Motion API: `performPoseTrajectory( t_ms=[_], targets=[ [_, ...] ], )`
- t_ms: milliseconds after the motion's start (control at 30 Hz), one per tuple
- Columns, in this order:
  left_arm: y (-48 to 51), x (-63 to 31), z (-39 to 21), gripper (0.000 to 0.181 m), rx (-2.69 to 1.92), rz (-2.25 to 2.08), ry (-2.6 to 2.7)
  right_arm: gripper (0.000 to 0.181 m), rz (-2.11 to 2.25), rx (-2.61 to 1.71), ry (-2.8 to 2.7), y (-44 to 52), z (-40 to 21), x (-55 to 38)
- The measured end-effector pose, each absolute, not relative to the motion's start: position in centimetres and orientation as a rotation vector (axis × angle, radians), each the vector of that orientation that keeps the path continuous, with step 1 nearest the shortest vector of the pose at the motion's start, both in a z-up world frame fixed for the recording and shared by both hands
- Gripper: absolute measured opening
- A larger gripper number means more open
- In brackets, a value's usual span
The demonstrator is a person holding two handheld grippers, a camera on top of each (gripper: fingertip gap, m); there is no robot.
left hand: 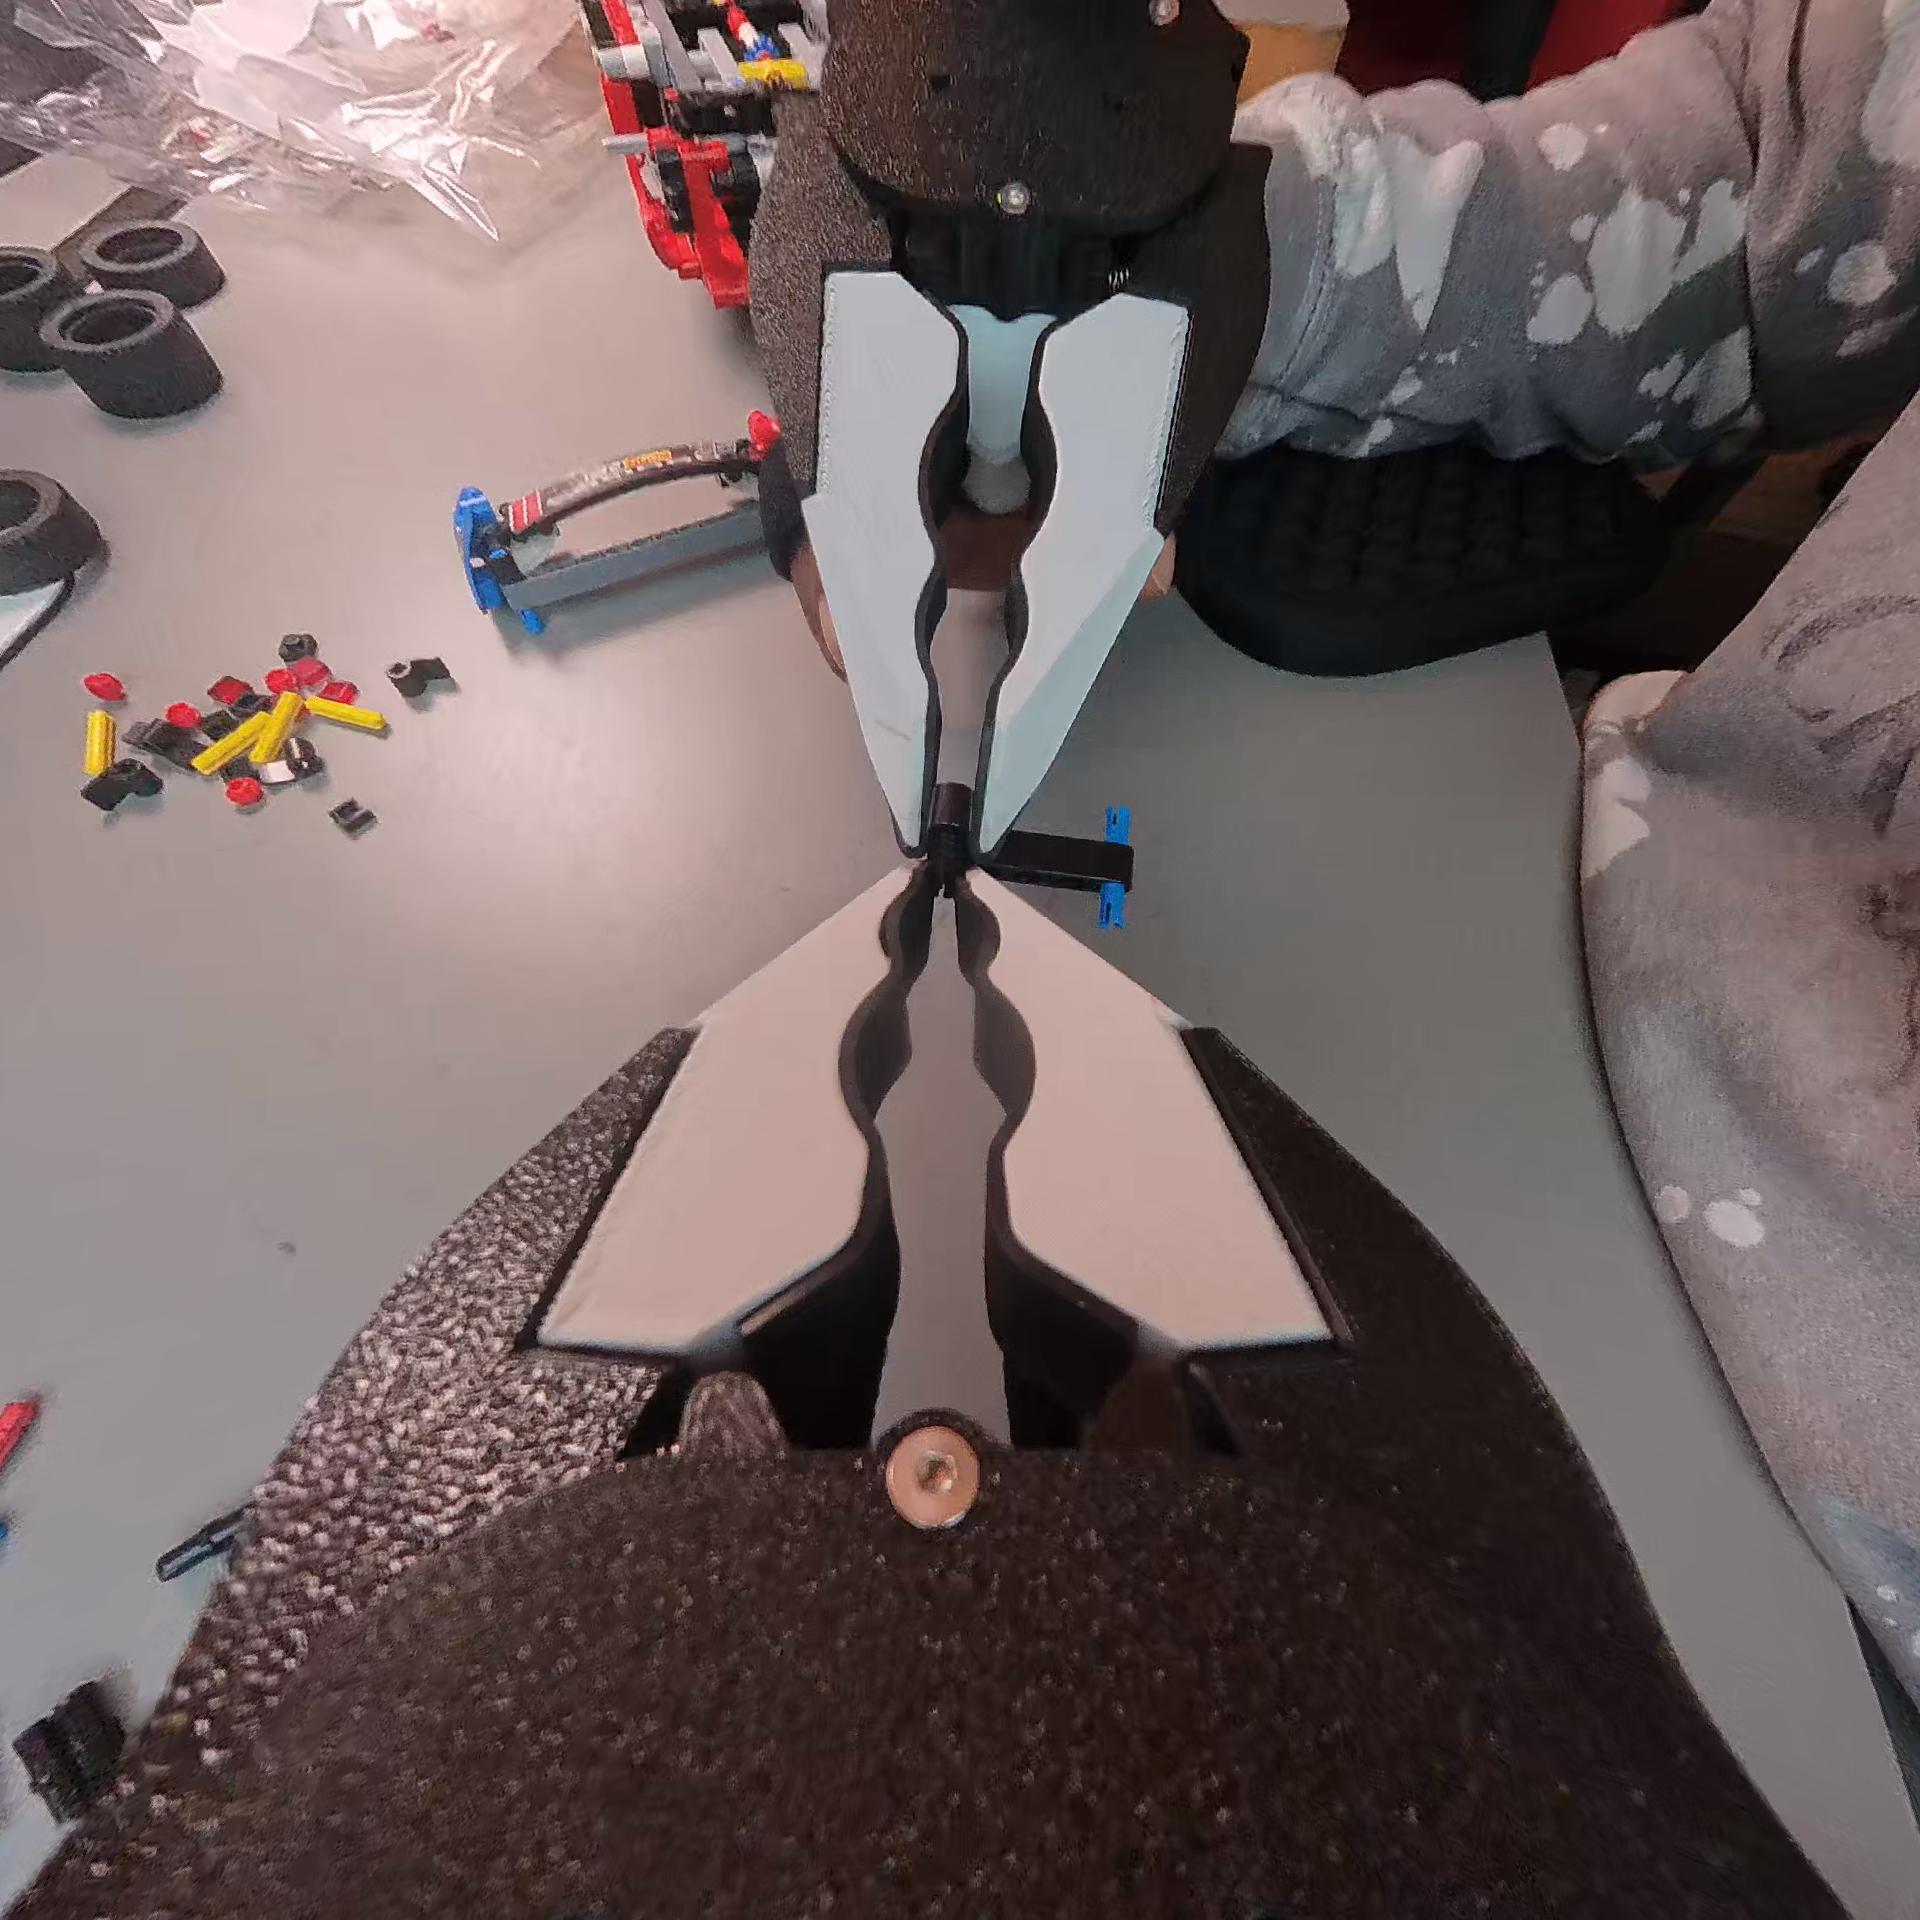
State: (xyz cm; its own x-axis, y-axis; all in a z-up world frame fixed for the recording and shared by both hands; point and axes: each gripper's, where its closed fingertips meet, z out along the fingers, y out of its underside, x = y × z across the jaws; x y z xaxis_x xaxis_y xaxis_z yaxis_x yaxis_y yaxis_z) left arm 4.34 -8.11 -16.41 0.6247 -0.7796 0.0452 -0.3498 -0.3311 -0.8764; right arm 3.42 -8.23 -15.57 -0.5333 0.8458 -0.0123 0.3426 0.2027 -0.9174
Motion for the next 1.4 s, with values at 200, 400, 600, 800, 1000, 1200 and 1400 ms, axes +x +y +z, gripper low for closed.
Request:
performPoseTrajectory(
  t_ms=[200, 400, 600, 800, 1000, 1200, 1400],
  targets=[
    [-7.3, 2.4, -15.3, 0.002, -1.909, -0.490, 0.837, 0.007, 1.127, -1.073, -1.957, -5.3, -14.4, 4.3],
    [-5.0, -4.8, -14.9, 0.002, -2.017, -0.461, 0.489, 0.007, 1.217, -1.112, -1.771, -3.0, -11.7, 5.1],
    [-4.3, -13.0, -20.8, 0.004, -2.315, -0.157, 0.154, 0.007, 1.126, -1.198, -1.749, -2.5, -14.1, 3.5],
    [-3.9, -11.9, -20.5, 0.025, -2.292, -0.157, 0.198, 0.007, 1.032, -1.291, -1.713, -1.8, -15.7, 2.7],
    [-5.9, -0.4, -16.4, 0.025, -2.014, -0.628, 0.598, 0.007, 1.124, -1.285, -1.708, -3.2, -15.3, 2.2],
    [-7.7, 4.1, -15.9, 0.014, -1.915, -0.634, 0.811, 0.007, 1.259, -1.247, -1.700, -4.8, -14.4, 2.1],
    [-7.7, 4.3, -15.3, 0.004, -1.889, -0.632, 0.800, 0.008, 1.299, -1.256, -1.666, -5.0, -14.0, 1.8]
  ],
)
